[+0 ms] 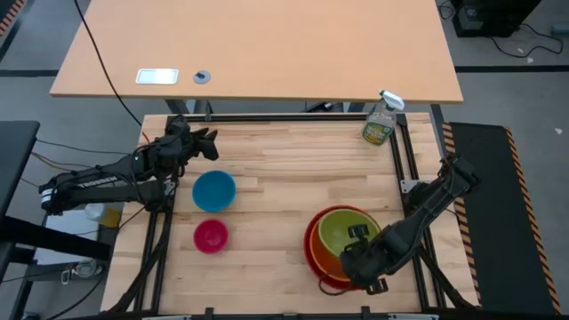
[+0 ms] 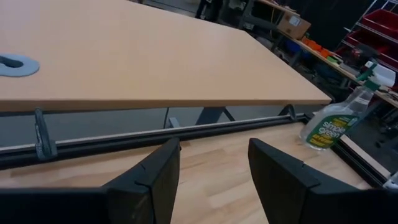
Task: Nest bowls inside each other
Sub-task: Stack the green bowl on top of the orange bowl
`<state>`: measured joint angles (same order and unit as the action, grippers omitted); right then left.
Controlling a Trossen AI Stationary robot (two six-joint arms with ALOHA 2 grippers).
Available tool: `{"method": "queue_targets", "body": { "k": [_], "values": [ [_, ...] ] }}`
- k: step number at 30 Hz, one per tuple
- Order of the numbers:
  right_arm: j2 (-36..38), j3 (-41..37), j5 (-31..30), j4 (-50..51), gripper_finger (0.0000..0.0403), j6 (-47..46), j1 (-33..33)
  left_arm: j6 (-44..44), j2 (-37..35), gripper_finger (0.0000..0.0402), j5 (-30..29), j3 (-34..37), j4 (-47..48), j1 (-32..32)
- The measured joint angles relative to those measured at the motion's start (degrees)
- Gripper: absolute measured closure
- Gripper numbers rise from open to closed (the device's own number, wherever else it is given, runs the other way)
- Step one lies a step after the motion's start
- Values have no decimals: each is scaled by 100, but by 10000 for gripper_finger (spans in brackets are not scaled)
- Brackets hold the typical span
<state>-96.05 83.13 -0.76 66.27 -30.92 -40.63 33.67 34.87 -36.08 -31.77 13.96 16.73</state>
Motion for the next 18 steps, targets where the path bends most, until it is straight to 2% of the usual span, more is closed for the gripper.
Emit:
{"method": "queue_targets", "body": {
  "k": [4, 9, 18],
  "values": [
    [-235, 0, 7, -26, 367, -285, -19, -32, 0, 209, 360, 0, 2, -7],
    [-191, -63, -9, -345, 358, -589, -16, -23, 0, 209, 608, 0, 11, -7],
    [-151, -70, 92, -371, 268, -902, -8, 736, 0, 192, 1187, 0, 558, -2]
  ]
}}
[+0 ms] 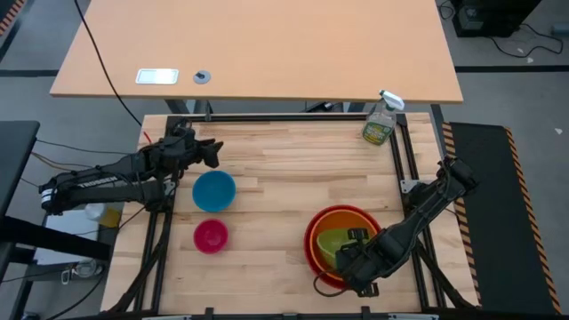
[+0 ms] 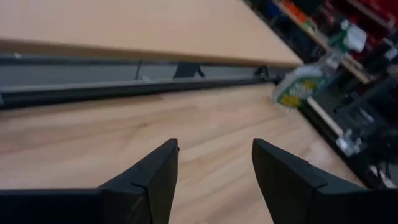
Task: Nest bowls inside each other
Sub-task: Stack the green bowl on top of the orange bowl, then stack the blue bowl on top of the green bowl
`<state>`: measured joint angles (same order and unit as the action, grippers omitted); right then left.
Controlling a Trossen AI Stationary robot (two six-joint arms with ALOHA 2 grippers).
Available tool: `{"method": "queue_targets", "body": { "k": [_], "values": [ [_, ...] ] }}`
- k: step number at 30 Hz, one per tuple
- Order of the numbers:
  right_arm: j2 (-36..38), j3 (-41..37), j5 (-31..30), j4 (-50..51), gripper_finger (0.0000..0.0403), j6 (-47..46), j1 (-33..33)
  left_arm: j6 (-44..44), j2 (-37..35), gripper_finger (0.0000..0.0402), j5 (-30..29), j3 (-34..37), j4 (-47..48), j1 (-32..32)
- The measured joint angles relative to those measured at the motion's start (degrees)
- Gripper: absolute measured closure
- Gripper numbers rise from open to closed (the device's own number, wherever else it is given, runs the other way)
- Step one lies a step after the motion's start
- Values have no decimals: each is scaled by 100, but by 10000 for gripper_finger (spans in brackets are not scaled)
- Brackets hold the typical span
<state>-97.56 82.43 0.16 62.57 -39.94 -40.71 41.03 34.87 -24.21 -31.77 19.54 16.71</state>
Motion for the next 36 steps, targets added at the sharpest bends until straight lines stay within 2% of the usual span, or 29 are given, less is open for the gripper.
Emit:
{"method": "queue_targets", "body": {
  "k": [5, 10, 15, 19, 21, 23, 29, 36],
  "values": [
    [114, 0, 360, 51, 235, 47, -3, -424, 0, 185, 334, 0, -53, -5],
    [344, 0, 9, 165, 236, 243, -55, -744, 0, 185, 356, -220, -98, -7],
    [524, 0, -94, 186, 237, 243, -55, -957, 0, 185, 356, -414, -95, -7],
    [552, -18, -608, 152, 238, 325, -94, -1204, 4, 185, 354, -450, -91, -7],
    [513, -120, -652, 121, 238, 403, -94, -1278, 4, 185, 354, -450, -91, -7],
    [501, -322, -596, -26, 238, 411, -96, -1357, 4, 185, 354, -450, -91, -7],
    [488, -904, 75, -188, 238, 388, -66, -1367, 81, 185, 352, -455, -95, -6],
    [599, -922, 349, 37, 238, 482, 92, -1339, 158, 185, 352, -455, -237, -4]
  ]
}}
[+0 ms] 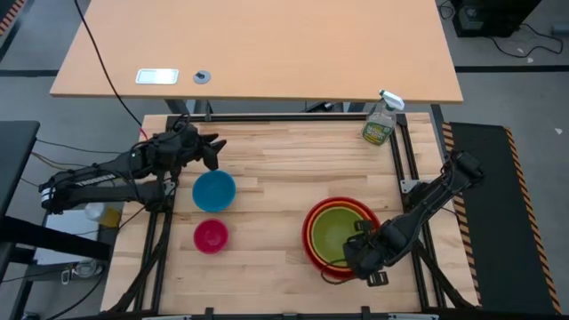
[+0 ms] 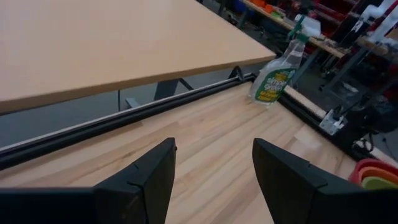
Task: Nest bowls inside each other
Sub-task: Stack the blue bowl on top of the green bowl
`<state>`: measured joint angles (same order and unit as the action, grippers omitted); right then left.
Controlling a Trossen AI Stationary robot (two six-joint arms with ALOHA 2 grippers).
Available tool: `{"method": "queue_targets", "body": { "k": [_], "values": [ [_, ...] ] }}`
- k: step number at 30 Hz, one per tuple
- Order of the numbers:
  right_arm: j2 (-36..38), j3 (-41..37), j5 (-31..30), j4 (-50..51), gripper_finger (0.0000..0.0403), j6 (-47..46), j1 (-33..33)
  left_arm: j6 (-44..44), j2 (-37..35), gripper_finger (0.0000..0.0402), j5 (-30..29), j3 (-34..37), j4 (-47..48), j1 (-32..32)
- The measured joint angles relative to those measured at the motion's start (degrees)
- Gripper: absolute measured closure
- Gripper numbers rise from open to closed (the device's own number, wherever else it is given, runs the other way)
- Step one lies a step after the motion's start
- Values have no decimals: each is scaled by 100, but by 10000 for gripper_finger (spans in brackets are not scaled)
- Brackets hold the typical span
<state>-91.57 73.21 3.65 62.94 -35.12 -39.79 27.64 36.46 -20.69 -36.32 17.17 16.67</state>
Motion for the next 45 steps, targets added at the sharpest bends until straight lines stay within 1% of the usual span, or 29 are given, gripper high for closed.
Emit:
{"method": "queue_targets", "body": {
  "k": [3, 4, 7, 9, 12, 17, 18, 20, 26, 30, 33, 36, 41, 43, 45],
  "values": [
    [250, 1, 53, 32, 238, -45, 11, 120, 1, 185, 51, 0, -31, 0],
    [345, 2, -73, 33, 238, -92, 11, 220, 3, 185, 106, 0, -25, 0],
    [577, 2, -819, 35, 238, -276, 51, 679, 72, 185, 313, 0, 253, 8],
    [714, -50, -1105, 20, 238, -405, 188, 1008, 195, 186, 616, -2, 735, 82],
    [810, -213, -1144, -1, 238, -472, 489, 1299, 512, 193, 1263, 0, 1497, 284],
    [1042, -633, -1170, -467, 243, -301, 960, 1340, 1227, 205, 2304, 1, 2039, 663],
    [1077, -707, -1179, -559, 244, -248, 1048, 1307, 1371, 206, 2429, 2, 2096, 718],
    [1148, -828, -1236, -746, 246, -174, 1210, 1192, 1646, 206, 2486, 0, 2266, 799],
    [1231, -912, -1345, -891, 252, 60, 1531, 768, 2277, 207, 2435, -43, 2524, 818],
    [1230, -913, -1337, -956, 254, 80, 1605, 450, 2455, 207, 2319, -381, 2592, 748],
    [1231, -912, -1347, -983, 254, 84, 1636, 38, 2577, 207, 2156, -757, 2901, 750],
    [1229, -912, -1381, -1014, 254, 110, 1652, -806, 2796, 207, 1832, -1073, 3259, 792],
    [1229, -913, -1419, -1181, 254, 301, 1767, -2465, 3524, 207, 1887, -1389, 3531, 980],
    [1229, -914, -1422, -1194, 254, 328, 1832, -2887, 3858, 207, 1896, -1524, 3721, 1033],
    [1229, -912, -1424, -1196, 254, 278, 1886, -3073, 4146, 207, 1909, -1662, 3907, 1063]
  ]
}}
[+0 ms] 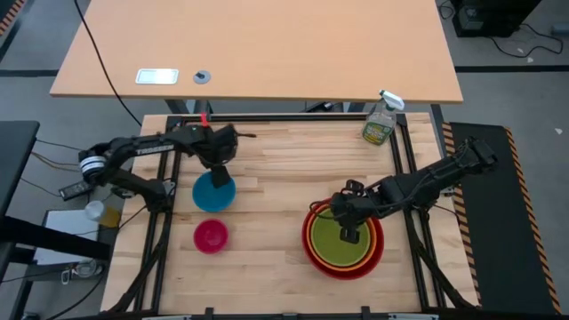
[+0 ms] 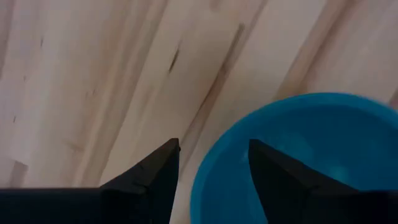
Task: Nest bowls inside each other
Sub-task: Stack the blue bowl on top of the green bowl
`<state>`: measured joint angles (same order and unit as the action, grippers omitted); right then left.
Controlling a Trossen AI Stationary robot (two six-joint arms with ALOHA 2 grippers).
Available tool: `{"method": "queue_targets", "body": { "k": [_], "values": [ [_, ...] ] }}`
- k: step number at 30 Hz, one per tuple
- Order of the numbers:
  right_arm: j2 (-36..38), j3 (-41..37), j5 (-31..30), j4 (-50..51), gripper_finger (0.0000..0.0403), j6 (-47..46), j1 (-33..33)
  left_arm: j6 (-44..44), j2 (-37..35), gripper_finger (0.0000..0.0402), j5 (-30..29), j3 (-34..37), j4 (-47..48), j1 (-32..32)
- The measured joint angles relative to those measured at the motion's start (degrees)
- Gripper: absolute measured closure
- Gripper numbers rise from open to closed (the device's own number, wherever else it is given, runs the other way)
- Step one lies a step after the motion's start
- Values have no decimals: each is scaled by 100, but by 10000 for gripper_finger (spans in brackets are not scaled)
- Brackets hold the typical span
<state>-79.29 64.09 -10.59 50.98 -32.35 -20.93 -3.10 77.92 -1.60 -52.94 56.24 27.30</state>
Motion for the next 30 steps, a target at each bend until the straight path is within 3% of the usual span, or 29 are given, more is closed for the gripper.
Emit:
{"method": "queue_targets", "body": {
  "k": [12, 20, 30],
  "values": [
    [0, -2, -35, -341, 254, -60, 18, -1006, 929, 207, -48, -159, 143, 23],
    [-2, 2, -75, -340, 254, -47, 19, -1171, 1216, 215, -71, -159, 141, 12],
    [-4, 512, 72, -318, 254, 498, 325, -1160, 1197, 375, 100, -185, 177, 12]
  ]
}}
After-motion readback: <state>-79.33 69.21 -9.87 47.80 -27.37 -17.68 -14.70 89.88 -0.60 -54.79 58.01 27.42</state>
